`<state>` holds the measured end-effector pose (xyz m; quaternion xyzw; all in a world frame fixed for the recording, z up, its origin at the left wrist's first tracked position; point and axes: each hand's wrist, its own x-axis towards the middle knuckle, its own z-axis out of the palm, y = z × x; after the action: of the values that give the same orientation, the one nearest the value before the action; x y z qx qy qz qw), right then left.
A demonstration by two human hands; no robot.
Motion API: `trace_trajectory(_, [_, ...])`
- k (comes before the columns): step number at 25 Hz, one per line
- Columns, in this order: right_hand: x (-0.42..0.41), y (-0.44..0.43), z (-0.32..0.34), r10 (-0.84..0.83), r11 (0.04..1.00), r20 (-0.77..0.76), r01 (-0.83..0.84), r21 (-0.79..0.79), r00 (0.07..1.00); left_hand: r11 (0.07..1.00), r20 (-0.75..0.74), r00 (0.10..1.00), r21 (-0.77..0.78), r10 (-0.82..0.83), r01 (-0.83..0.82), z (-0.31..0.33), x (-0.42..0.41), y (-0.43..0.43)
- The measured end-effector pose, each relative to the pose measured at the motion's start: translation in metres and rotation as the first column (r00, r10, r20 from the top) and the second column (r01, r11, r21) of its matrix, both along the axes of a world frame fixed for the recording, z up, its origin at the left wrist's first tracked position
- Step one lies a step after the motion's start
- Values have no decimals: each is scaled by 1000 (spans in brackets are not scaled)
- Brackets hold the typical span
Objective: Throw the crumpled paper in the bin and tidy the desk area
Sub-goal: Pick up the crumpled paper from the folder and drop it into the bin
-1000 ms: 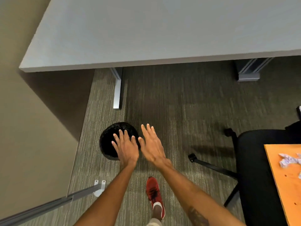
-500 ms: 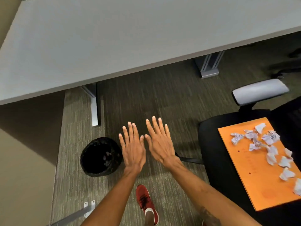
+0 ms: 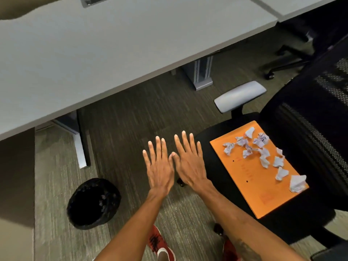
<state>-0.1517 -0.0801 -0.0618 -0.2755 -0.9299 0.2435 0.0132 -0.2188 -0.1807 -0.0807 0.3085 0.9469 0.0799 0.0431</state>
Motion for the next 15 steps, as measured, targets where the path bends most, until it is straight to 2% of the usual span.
trace_trajectory(15, [148, 99, -22, -359, 932, 57, 361, -28, 932, 947, 72, 945, -15, -319, 320, -21, 115, 128])
